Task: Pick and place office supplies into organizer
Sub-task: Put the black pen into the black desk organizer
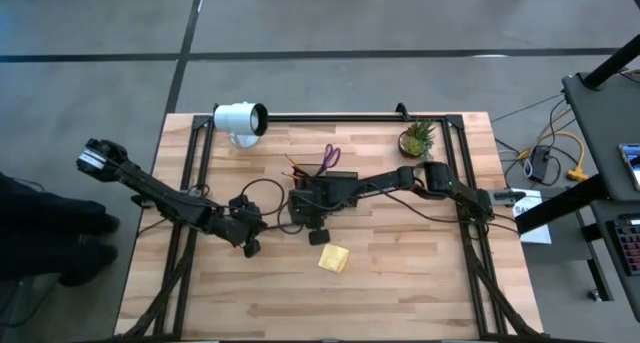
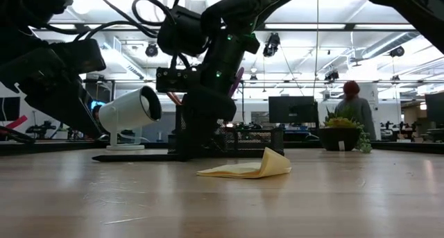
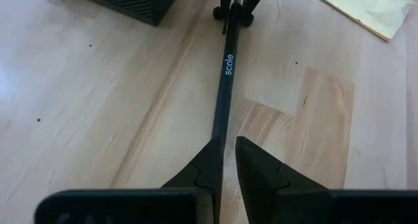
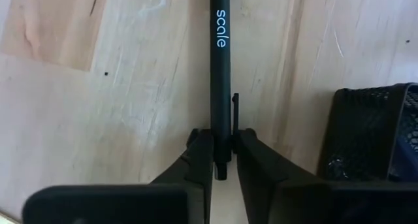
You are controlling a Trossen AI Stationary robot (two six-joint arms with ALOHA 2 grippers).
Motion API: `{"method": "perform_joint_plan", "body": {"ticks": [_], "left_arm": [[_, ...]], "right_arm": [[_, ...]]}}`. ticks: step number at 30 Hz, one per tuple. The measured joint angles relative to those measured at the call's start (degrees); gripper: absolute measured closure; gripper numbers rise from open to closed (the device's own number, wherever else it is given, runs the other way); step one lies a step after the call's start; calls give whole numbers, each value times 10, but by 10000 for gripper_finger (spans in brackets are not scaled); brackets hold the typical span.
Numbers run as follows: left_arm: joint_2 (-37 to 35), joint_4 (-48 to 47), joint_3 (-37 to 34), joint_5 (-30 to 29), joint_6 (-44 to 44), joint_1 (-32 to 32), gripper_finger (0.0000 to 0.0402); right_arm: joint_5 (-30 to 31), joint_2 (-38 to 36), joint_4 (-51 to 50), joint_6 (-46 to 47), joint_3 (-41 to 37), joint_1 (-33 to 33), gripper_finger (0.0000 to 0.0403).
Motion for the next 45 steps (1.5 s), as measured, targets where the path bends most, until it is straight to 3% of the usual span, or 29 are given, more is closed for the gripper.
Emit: {"method": "perform_joint_plan", "body": {"ticks": [11,22,25,30,34,38,45], "left_arm": [[-10,-4,0,2,1,0,375],[-37,-18,0,-3,32,0,375],[-51,-35,1,-6,37,0,375],[-77,-58,1,-6,36,0,375],[-96,-64,1,-7,36,0,375],[-114,-64,1,-6,34,1,375],[-153,-64,0,-5,31,1,375]], "right_arm": [[14,-28,-25,11,-5,4,371],[108,-112,-162,24,18,27,378],[156,-130,-216,33,44,41,378],[303,-137,-356,42,119,64,378],[391,-127,-458,6,155,57,378],[471,-118,-485,-73,163,46,378],[504,-88,-479,-228,164,28,377]]}}
